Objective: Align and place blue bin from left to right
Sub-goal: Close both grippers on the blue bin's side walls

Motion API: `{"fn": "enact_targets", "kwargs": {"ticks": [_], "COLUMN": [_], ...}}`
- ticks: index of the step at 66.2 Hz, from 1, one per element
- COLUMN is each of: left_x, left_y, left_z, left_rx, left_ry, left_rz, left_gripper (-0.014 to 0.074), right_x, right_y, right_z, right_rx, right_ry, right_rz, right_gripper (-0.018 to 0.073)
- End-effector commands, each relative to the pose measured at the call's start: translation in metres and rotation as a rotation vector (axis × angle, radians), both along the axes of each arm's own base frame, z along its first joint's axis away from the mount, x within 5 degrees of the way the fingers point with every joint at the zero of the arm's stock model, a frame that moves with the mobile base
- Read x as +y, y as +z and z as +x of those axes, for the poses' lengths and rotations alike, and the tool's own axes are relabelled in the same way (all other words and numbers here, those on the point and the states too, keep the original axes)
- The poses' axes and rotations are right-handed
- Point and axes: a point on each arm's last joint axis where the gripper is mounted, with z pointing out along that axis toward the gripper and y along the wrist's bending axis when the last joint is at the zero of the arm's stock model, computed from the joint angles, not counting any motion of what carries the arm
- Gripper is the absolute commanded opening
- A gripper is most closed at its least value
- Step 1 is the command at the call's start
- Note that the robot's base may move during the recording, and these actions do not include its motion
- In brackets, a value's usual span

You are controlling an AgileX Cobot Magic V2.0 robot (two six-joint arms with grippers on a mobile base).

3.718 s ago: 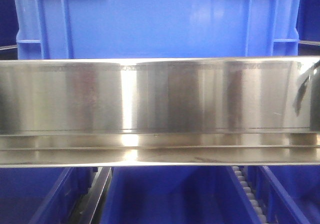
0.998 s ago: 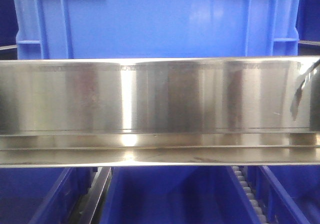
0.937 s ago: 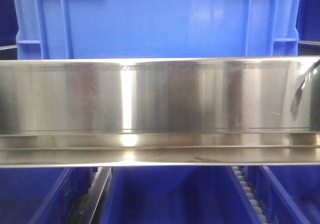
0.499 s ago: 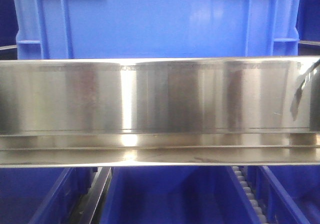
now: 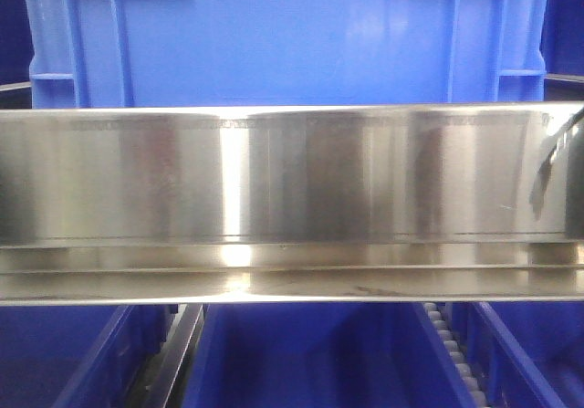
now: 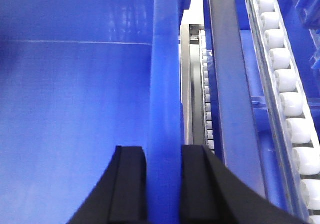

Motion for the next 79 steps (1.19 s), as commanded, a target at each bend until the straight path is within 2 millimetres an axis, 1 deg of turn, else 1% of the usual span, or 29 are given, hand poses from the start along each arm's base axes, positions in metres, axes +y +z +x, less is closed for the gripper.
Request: {"fn": "enact_targets", "kwargs": {"ticks": [1,11,22,28,38,39,57,62,69,74,79], "left_x": [-0.001,-0.001,-0.003,-0.006,-0.006,-0.006,-0.008,-0.008,-0.009,-0.012,-0.015], "left_y": [0.002,0.002,0.001,0.000,0.000,0.000,0.000,0.003,0.012,0.022,0.033], "left_z": [-0.001,-0.001,-0.001,-0.002,-0.003,-0.003,-0.003,-0.005,-0.009,-0.013,-0.019], "left_rx": [-0.005,-0.004,0.004,0.015,0.019,0.019,0.026,0.032,0.030,0.014,-0.001], "left_ry": [-0.001,-0.002,-0.006,-0.015,-0.017,-0.017,-0.020,-0.016,-0.014,-0.016,-0.016], "left_rz": [-0.005,-0.007,-0.026,-0.054,-0.063,-0.063,-0.067,-0.066,-0.076,-0.077,-0.071], "left_gripper": [0.0336,0.0294,0.0218,0.0114,-0.0104,-0.0113,-0.0111,-0.0111,-0.0111,-0.0111,-0.0111], "right_x": [-0.002,-0.002,-0.002,-0.002,-0.003,-0.003,-0.003,-0.004,-0.006,-0.009,-0.014], "right_y": [0.004,0.004,0.004,0.004,0.004,0.004,0.003,0.007,0.013,0.018,0.028], "right_z": [-0.001,-0.001,-0.001,-0.001,-0.001,-0.001,-0.002,-0.004,-0.007,-0.011,-0.017], "right_rx": [-0.014,-0.014,-0.014,-0.014,-0.010,-0.008,0.004,0.000,-0.013,-0.022,-0.040], "right_ry": [-0.002,-0.002,-0.002,-0.002,-0.003,-0.003,-0.020,-0.030,-0.034,-0.037,-0.048], "right_rz": [-0.015,-0.015,-0.015,-0.015,-0.017,-0.018,-0.009,0.003,0.013,0.009,0.015], "right_gripper": [-0.0067,-0.0067,-0.0067,-0.0067,-0.0067,-0.0067,-0.0067,-0.0067,-0.0067,-0.0067,-0.0067]}}
